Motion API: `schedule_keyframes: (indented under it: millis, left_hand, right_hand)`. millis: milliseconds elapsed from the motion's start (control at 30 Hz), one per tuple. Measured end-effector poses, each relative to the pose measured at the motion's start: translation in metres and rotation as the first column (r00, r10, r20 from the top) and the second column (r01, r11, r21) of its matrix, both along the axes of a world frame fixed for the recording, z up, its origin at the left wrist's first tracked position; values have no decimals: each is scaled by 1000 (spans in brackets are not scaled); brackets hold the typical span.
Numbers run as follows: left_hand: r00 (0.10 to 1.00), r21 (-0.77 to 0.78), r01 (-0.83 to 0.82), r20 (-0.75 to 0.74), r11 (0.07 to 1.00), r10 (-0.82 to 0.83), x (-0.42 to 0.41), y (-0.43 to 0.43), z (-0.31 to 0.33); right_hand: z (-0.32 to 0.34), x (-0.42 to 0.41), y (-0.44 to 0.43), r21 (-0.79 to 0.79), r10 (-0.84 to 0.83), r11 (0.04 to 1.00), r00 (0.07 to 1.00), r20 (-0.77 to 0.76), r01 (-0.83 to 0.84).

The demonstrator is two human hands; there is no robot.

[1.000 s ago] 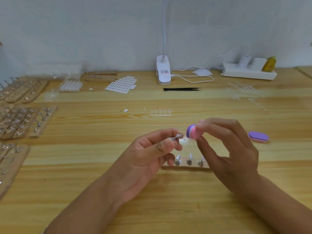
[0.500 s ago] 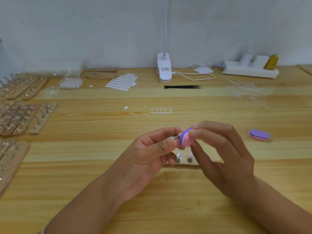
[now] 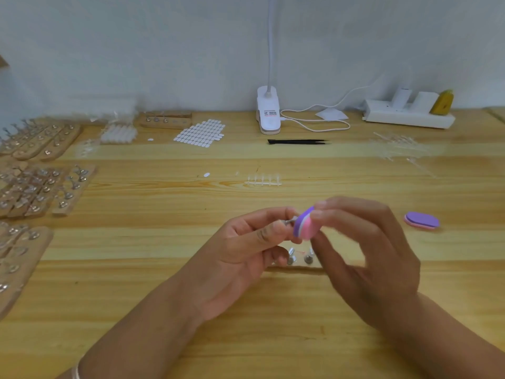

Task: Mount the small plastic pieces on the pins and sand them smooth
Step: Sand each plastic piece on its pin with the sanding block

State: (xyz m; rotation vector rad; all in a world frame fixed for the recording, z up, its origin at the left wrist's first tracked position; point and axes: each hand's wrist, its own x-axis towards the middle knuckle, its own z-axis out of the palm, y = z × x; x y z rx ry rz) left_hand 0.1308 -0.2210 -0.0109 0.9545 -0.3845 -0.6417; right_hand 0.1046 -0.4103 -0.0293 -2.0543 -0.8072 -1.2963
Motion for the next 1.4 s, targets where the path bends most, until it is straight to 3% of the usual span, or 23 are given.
schedule_keyframes:
  millis: [167, 300, 533, 633, 733, 867, 933, 1000, 1167, 1300, 1400]
  left_hand:
    - [1000, -9, -8, -12, 1000, 8, 0, 2, 4]
    - [982, 123, -133, 150, 983, 114, -1, 4, 5]
    - [876, 253, -408, 380, 877, 298, -10, 3, 8]
    - [785, 309, -526, 535, 793, 312, -15, -1, 7]
    - [736, 296, -572, 597, 765, 320, -18, -3, 7]
    - [755, 309, -567, 565, 763, 332, -18, -2, 7]
    - [775, 311, -547, 539, 778, 330, -18, -2, 7]
    - [781, 317, -537, 538, 782, 318, -18, -3, 7]
    - [798, 346, -527, 517, 776, 311, -18, -3, 7]
    - [813, 349, -495, 509, 795, 283, -19, -6, 7]
    - [815, 366, -509, 498, 779, 297, -18, -5, 6]
  right_hand:
    - [-3, 10, -14, -3, -78, 997, 995, -68, 78]
    - [2, 12, -22, 104, -136, 983, 979, -149, 153]
    - [5, 2, -13, 71, -28, 997, 979, -200, 43]
    - [4, -4, -5, 27, 36, 999, 979, -199, -31]
    - [1, -3, -1, -37, 52, 997, 977, -208, -61]
    - [2, 3, -9, -6, -10, 1000, 973, -232, 9]
    - [2, -1, -5, 26, 39, 999, 975, -217, -34]
    - [0, -4, 2, 0, 88, 996, 975, -203, -90]
    - [5, 3, -8, -21, -18, 1000, 981, -192, 14]
    - [2, -4, 2, -50, 49, 997, 991, -128, -55]
    - [3, 1, -6, -90, -8, 996, 989, -147, -5]
